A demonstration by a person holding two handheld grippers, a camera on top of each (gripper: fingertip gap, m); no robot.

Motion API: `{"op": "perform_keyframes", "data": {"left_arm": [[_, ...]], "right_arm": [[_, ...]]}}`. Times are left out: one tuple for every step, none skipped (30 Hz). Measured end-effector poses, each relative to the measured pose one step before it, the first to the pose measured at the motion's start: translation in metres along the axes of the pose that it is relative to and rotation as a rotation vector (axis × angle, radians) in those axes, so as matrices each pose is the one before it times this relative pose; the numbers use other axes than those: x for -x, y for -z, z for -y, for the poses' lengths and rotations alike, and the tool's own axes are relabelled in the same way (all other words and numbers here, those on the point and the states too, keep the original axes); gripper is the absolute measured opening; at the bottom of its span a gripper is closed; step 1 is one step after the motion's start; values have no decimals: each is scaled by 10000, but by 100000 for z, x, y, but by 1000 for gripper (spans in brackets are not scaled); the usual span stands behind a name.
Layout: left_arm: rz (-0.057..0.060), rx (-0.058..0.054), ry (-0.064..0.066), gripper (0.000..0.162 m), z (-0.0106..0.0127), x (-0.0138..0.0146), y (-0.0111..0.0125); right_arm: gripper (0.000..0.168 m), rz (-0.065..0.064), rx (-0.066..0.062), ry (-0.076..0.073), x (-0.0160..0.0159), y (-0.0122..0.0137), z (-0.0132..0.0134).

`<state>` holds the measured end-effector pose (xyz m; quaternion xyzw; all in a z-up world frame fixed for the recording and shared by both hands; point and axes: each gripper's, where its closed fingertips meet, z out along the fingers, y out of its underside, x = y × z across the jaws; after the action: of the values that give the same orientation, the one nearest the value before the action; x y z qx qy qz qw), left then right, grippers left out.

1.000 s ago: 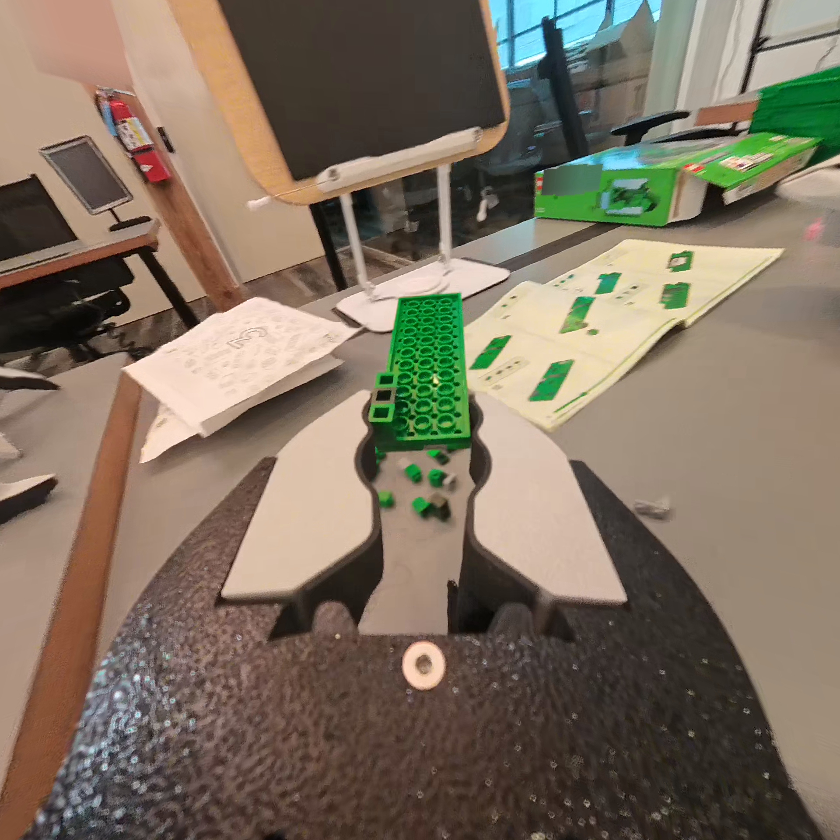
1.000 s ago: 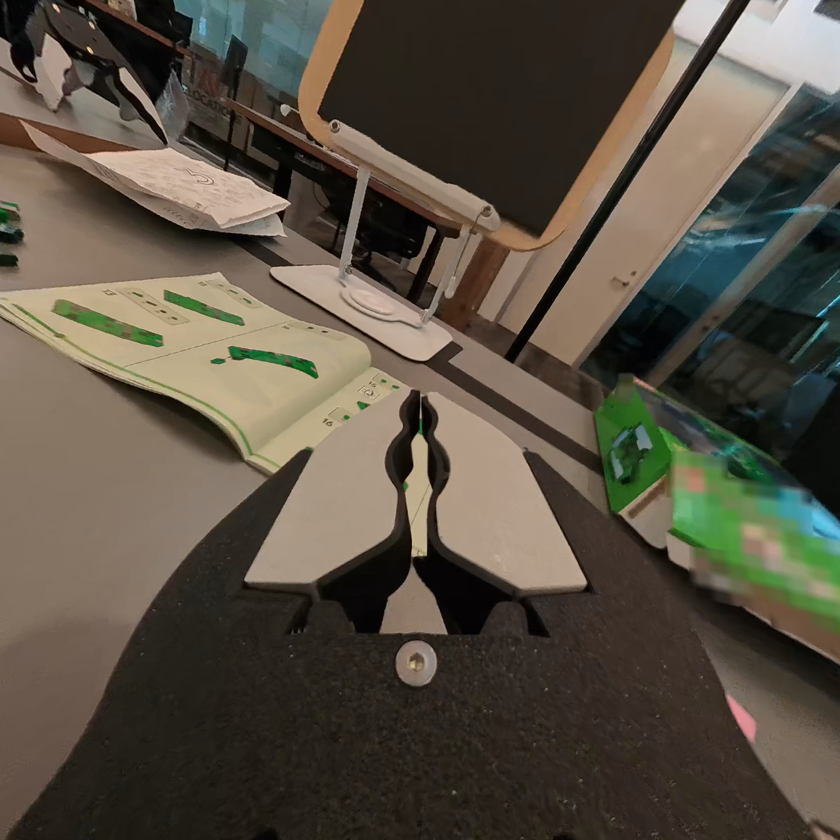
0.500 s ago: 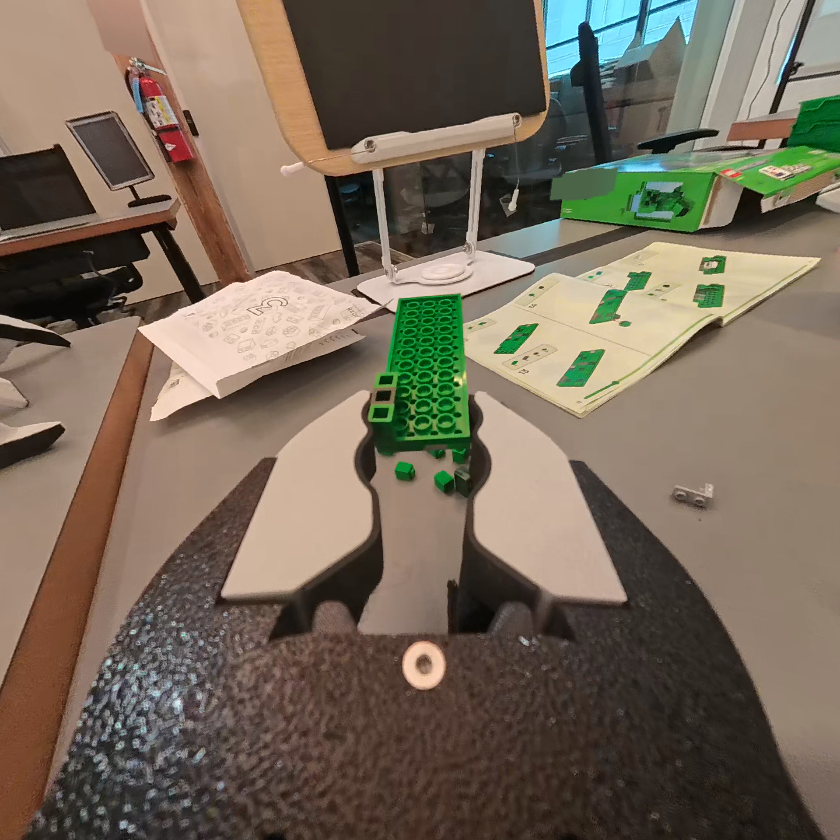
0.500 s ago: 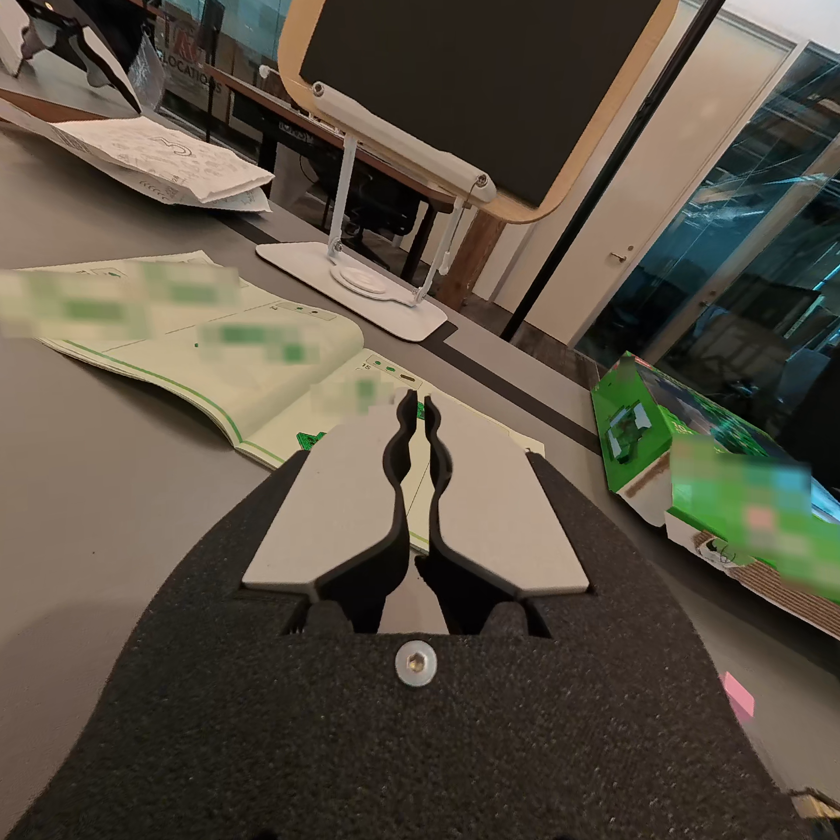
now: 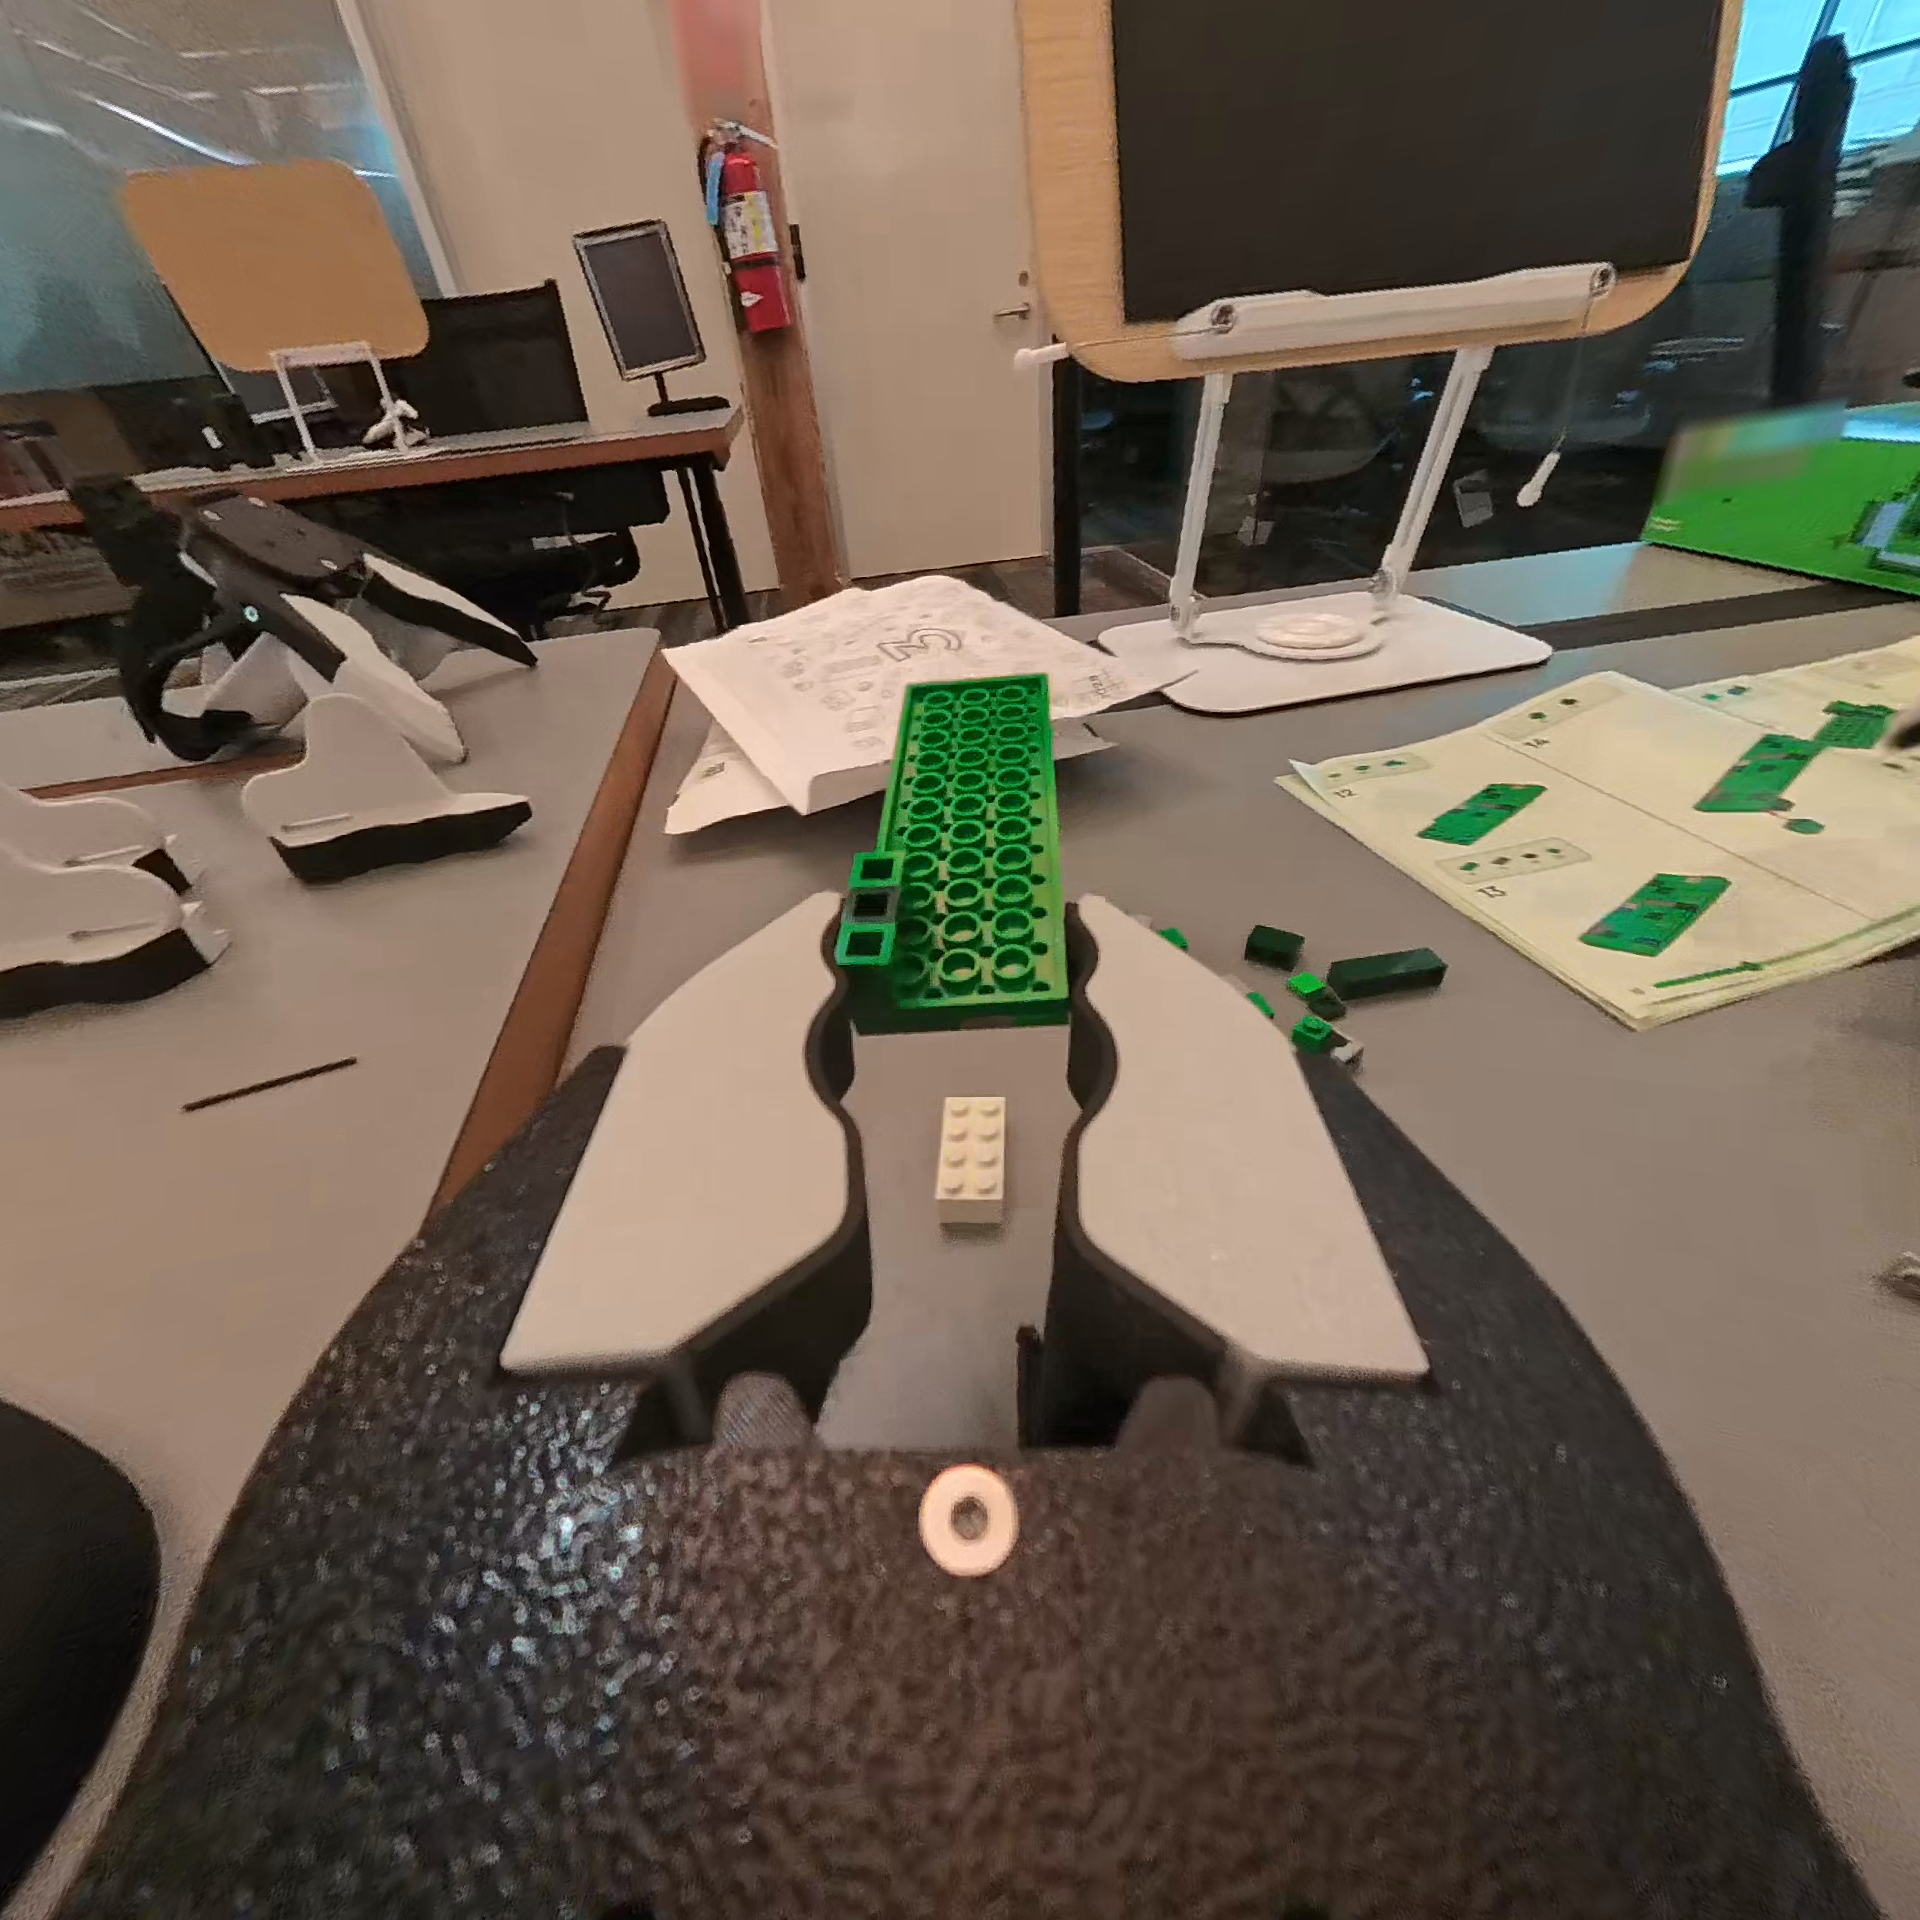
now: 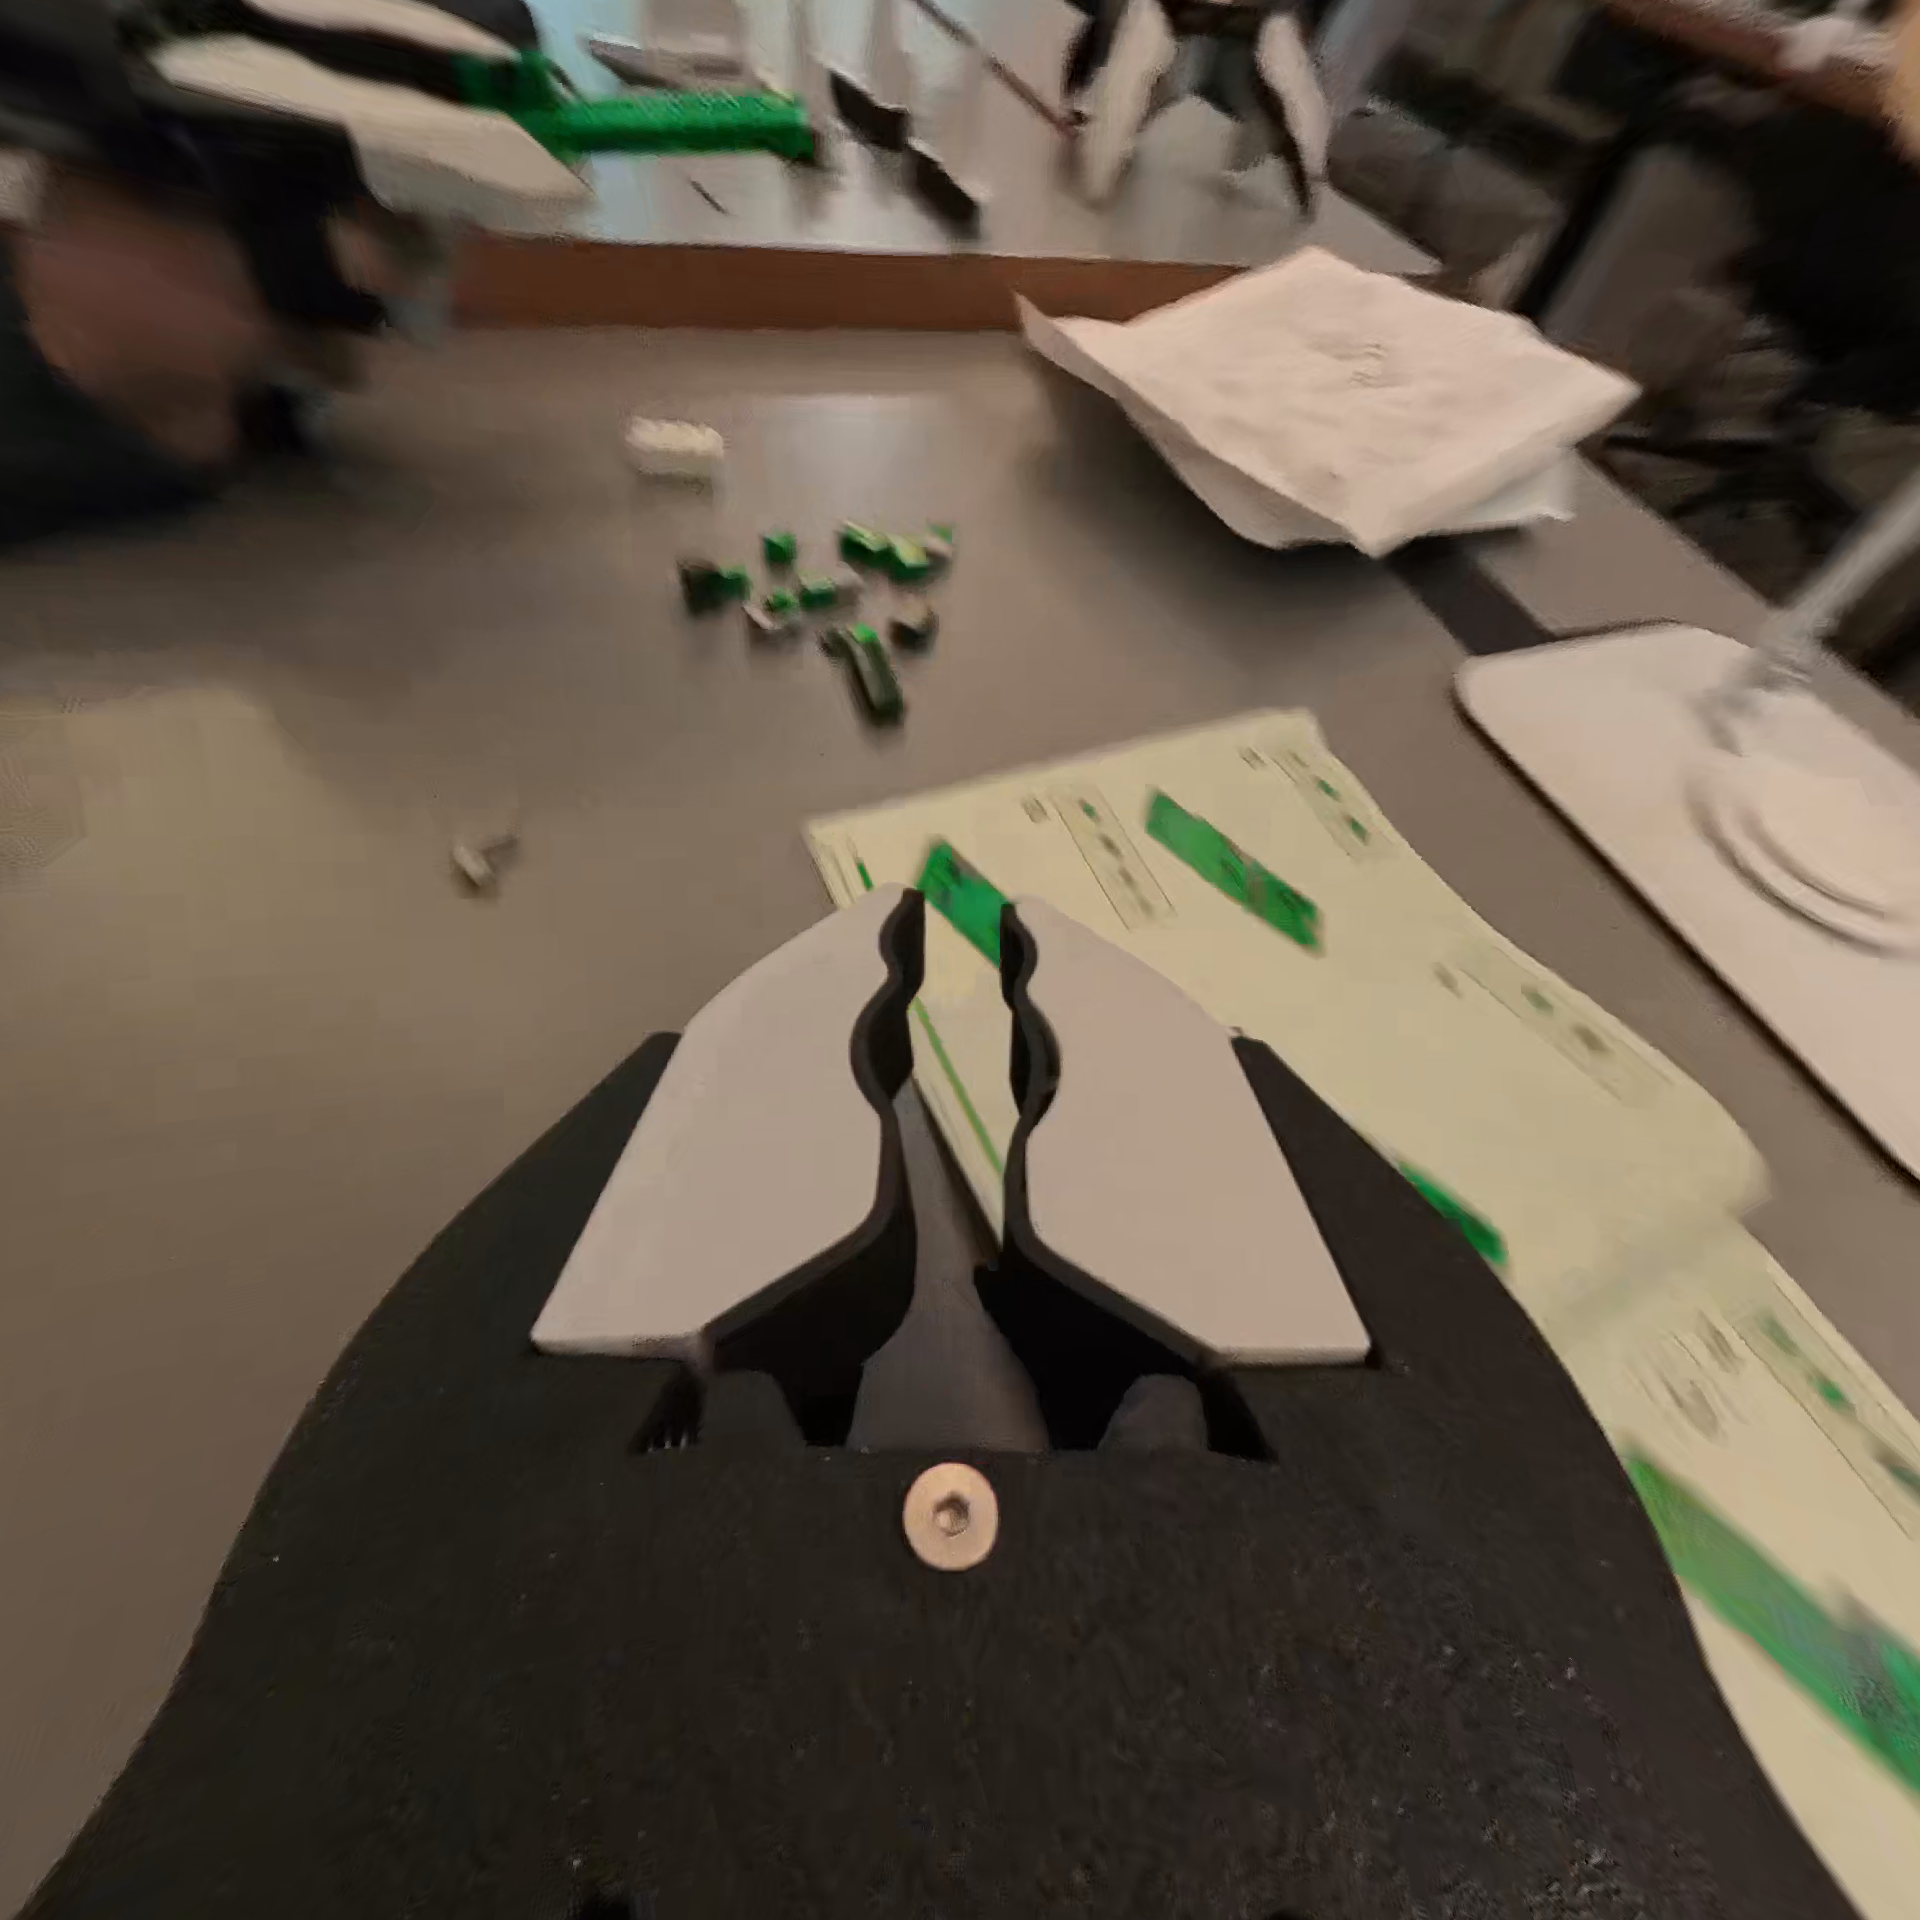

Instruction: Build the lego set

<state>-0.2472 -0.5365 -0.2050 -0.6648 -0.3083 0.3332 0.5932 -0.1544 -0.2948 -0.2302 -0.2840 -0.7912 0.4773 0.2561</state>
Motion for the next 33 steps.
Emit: {"op": "perform_keyframes", "data": {"left_arm": [[19,-52,10,38,48,84,23],[7,-28,-26,38,36,-1,21],[-11,-5,-72,38,6,-72,-8],[-28,13,-105,38,-20,-130,-15],[-27,25,-107,38,-32,-138,-26],[-21,26,-86,38,-25,-108,-24],[-16,21,-50,38,-26,-63,-17],[-15,7,-9,38,-17,-24,-15],[-11,-13,25,37,21,6,7],[-8,-28,50,37,24,32,25],[-7,-33,62,37,37,56,32],[-6,-29,61,37,35,48,15],[-3,-21,50,37,17,44,22],[1,-14,33,37,21,32,18],[3,-7,12,37,-3,15,-2],[0,-2,-8,37,3,-8,1],[-3,5,-22,38,-4,-19,-6],[-5,8,-26,38,-16,-32,-3],[-2,4,-20,38,0,-27,-13],[7,-4,-5,38,-5,5,4],[11,-13,14,37,24,29,9],[10,-21,36,37,20,43,26],[16,-29,57,37,36,73,24],[20,-35,70,37,31,92,36],[13,-35,73,38,42,81,37],[8,-30,65,38,29,70,20],[7,-21,51,38,20,57,22],[-1,-9,33,38,18,29,7],[-8,3,12,38,-6,9,-2],[-14,15,-7,38,-18,-24,-9],[-17,24,-20,38,-38,-43,-21],[-16,25,-30,38,-26,-49,-32],[-12,17,-35,38,-17,-44,-15]], "right_arm": [[16,724,-17,-122,598,-1704,1235],[16,646,117,26,438,-1668,957],[15,457,273,184,163,-1620,621],[15,377,344,274,82,-1518,401],[15,415,407,201,123,-1408,216],[15,375,418,87,74,-1260,159],[16,305,356,30,1,-1066,141],[15,307,322,-5,50,-905,69],[15,131,311,-40,-142,-757,-26],[15,12,277,-18,-225,-623,-86],[15,-8,206,12,-140,-472,-40],[14,46,86,16,35,-347,54],[14,87,18,-16,174,-268,94],[12,224,53,-10,423,-215,11],[12,177,133,-18,397,-206,-159],[12,49,197,7,241,-205,-269],[11,-15,169,80,212,-149,-269],[10,-66,114,109,164,-121,-221],[9,-132,96,90,26,-90,-206],[9,-146,94,72,-72,-56,-207],[8,-157,107,20,-184,-25,-232],[7,-151,155,-35,-298,-32,-298],[7,-135,165,-56,-361,-10,-335],[7,-55,141,-67,-301,8,-324],[7,-36,49,-103,-289,54,-175],[7,-21,-77,-104,-237,132,86],[6,14,-222,-64,-118,186,365],[6,40,-309,-39,-30,199,575],[5,68,-313,-6,43,123,659],[5,25,-243,42,-5,33,629],[5,12,-102,99,-47,-74,464],[5,108,17,162,33,-180,368],[5,172,26,177,60,-275,415]]}}
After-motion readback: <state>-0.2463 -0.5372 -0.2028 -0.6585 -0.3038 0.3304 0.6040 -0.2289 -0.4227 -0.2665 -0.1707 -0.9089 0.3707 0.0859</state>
